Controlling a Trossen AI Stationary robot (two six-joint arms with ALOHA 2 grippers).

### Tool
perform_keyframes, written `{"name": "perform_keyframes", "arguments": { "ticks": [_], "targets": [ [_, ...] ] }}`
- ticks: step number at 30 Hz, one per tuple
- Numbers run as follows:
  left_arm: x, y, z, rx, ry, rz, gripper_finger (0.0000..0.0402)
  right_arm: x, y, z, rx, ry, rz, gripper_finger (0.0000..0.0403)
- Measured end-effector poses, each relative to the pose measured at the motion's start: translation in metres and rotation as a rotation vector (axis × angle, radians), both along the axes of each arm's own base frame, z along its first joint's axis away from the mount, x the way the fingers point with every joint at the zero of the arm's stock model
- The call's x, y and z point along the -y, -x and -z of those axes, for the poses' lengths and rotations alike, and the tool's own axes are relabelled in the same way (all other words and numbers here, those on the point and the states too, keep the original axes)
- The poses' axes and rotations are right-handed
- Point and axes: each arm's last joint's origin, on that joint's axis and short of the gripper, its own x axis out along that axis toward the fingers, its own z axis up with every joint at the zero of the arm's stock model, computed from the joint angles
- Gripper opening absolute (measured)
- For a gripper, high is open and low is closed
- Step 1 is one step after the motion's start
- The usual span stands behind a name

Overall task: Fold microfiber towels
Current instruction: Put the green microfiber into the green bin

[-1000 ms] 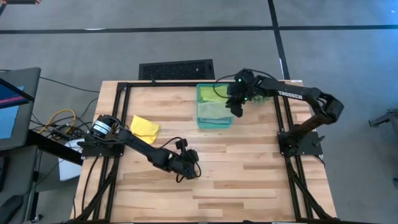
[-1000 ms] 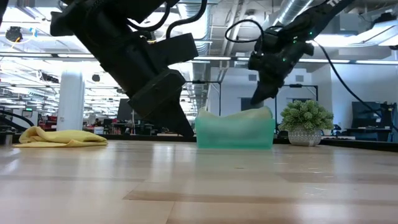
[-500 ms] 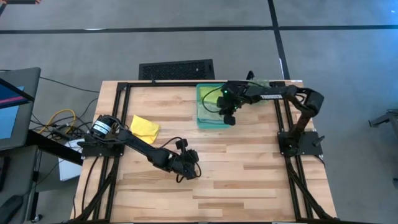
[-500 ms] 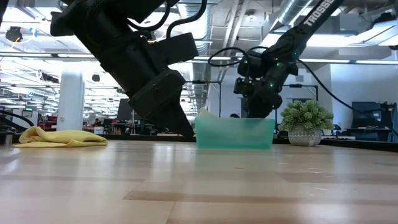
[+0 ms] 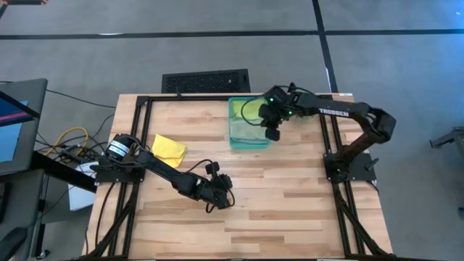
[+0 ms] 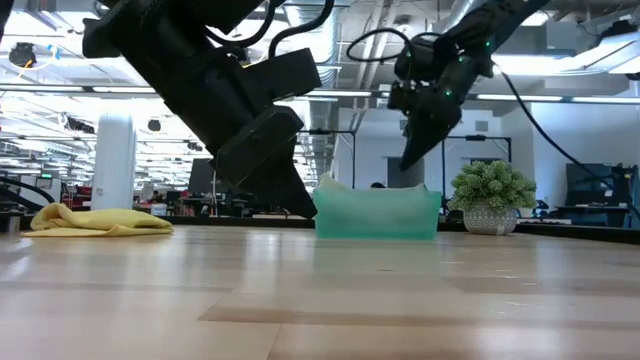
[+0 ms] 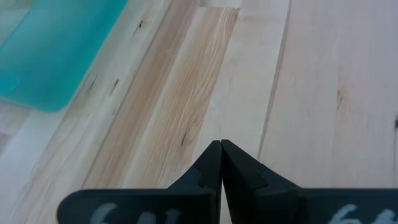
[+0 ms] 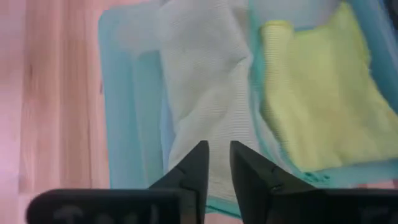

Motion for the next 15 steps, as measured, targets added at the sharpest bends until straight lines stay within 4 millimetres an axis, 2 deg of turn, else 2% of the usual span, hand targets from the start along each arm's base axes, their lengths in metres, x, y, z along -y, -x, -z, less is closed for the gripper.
{"name": "perform_keyframes", "arguments": {
  "ticks": [3,5,9,12,15],
  "targets": [
    [0.000,0.000,0.000,-0.001,0.000,0.000,0.0000,0.006,0.002,-0.002,0.015,-0.024,0.086,0.0094],
    [0.000,0.000,0.000,-0.001,0.000,0.000,0.0000,0.012,0.002,0.008,-0.031,-0.030,0.149,0.0092],
    [0.000,0.000,0.000,-0.002,0.000,0.000,0.0000,0.023,-0.003,0.036,-0.130,-0.030,0.190,0.0054],
    [0.000,0.000,0.000,-0.003,-0.001,0.000,0.0000,0.029,-0.013,0.053,-0.134,-0.014,0.186,0.0015],
    [0.000,0.000,0.000,-0.004,-0.001,0.000,0.0000,0.032,-0.019,0.066,-0.151,0.012,0.184,0.0011]
  ]
}}
